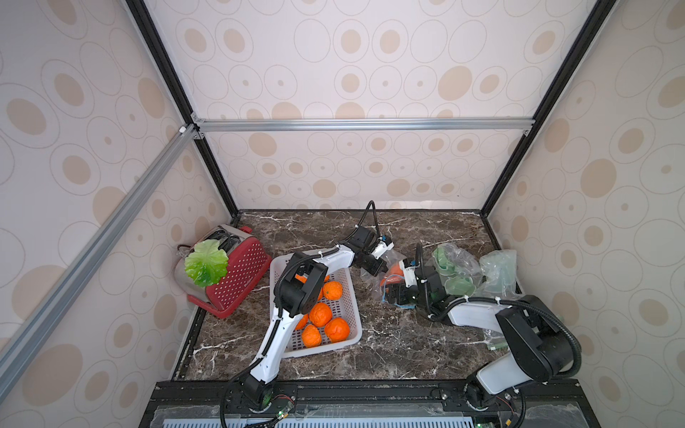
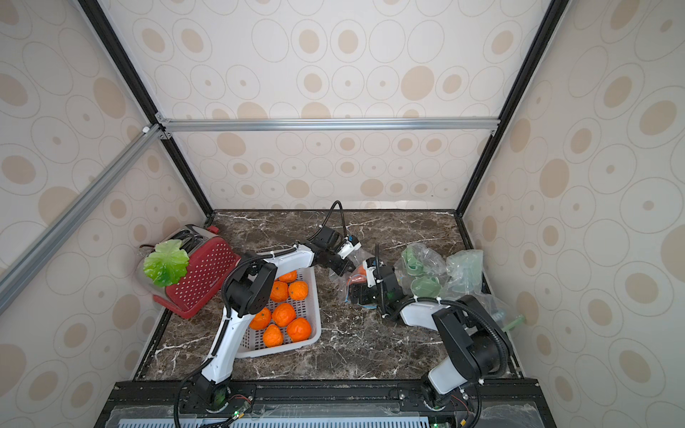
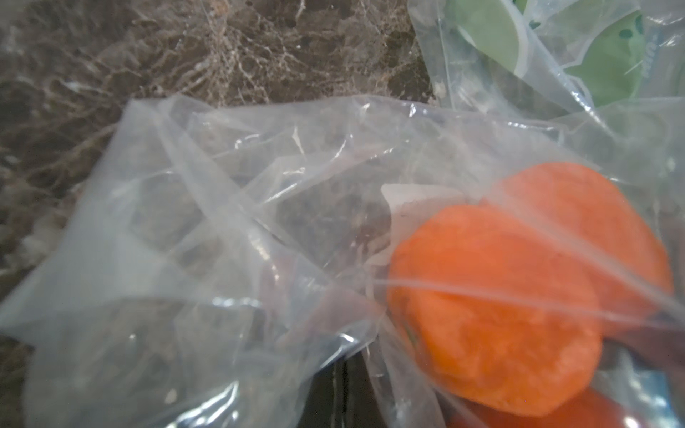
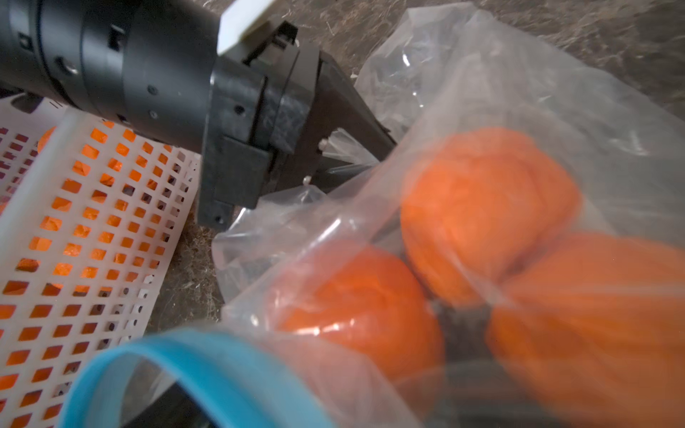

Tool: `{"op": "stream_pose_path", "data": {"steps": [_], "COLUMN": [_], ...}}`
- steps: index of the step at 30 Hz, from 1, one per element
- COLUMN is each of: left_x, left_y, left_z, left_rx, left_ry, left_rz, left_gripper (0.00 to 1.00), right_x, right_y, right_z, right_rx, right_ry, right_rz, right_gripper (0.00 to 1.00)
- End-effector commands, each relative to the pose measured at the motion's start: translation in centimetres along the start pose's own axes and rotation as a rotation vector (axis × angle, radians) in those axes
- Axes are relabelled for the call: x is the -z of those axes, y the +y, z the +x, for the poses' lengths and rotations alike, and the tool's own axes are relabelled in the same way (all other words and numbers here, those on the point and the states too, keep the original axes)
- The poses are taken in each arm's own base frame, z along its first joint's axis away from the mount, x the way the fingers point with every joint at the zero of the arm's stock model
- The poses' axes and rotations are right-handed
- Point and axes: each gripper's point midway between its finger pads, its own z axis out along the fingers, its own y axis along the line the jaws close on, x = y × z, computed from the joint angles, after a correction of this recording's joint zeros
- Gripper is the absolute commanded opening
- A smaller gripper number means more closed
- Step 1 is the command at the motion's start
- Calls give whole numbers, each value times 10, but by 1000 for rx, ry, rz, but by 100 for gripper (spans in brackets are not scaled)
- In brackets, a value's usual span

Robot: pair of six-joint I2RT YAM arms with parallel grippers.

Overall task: Open the zip-top bag and take out the orange
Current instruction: Pick up the orange from the zipper food storage bag.

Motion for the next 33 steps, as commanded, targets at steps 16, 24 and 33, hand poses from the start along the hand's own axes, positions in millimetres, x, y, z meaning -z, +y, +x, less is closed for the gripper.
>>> {"op": "stream_pose_path", "data": {"steps": [16,24,33], "left_x": [-10,-12,-13], "left_y": [-6,-1,3], "left_z": [15,18,17], "left_rx": [35,33,40], "left_ry": [51,60,52], "left_rz": [-16,-36,-35], "left_gripper": [0,0,0], "right_x": [63,127,195], "right_y": [0,10,-4], "right_z": [17,42,36], "right_rx": [56,-29,-36], "right_ry": [197,276,322], "right_rz": [105,109,302], "right_gripper": [59,52,53]}}
